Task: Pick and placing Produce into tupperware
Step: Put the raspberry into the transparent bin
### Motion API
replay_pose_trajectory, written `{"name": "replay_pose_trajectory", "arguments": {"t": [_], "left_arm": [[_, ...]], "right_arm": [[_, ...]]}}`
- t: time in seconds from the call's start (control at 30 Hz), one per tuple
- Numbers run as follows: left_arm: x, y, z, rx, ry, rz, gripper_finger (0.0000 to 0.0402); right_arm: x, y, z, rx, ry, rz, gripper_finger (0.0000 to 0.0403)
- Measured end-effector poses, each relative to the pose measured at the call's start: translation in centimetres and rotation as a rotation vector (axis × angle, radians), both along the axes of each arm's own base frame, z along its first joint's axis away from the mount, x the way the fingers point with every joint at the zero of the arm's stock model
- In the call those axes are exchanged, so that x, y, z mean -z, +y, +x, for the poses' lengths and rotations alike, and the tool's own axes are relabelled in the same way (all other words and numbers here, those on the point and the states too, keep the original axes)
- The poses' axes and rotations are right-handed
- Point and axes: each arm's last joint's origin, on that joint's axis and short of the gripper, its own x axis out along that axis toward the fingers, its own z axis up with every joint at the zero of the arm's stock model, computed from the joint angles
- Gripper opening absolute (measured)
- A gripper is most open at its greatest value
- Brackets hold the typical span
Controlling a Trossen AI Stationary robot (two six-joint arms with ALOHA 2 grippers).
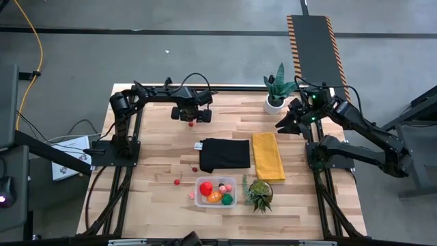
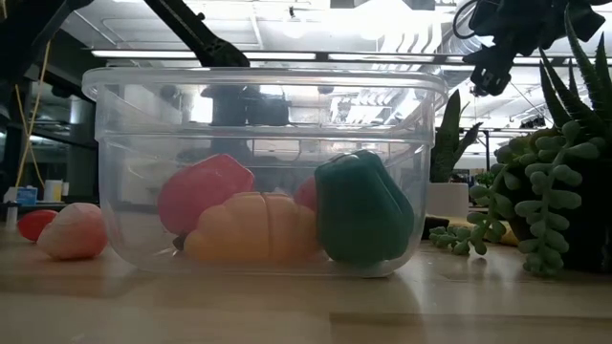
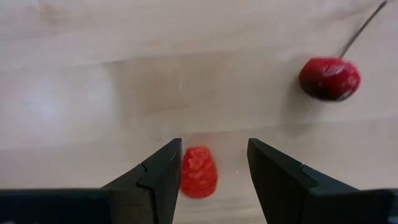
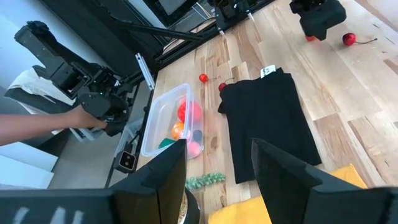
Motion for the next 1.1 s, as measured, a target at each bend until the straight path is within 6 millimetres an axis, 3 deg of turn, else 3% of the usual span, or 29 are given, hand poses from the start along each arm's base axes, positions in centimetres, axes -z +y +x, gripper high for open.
{"name": "replay_pose_trajectory", "arguments": {"t": [0.93,1.1], "left_arm": [[0.01,-0.34,-0.20,0.005,0.002,-0.062,0.0172],[0.01,-0.34,-0.20,0.004,0.002,-0.062,0.0150]], "right_arm": [[-0.05,-0.04,0.02,0.000,-0.007,-0.009,0.0171],[-0.05,-0.04,0.02,0.000,-0.007,-0.009,0.0171]]}}
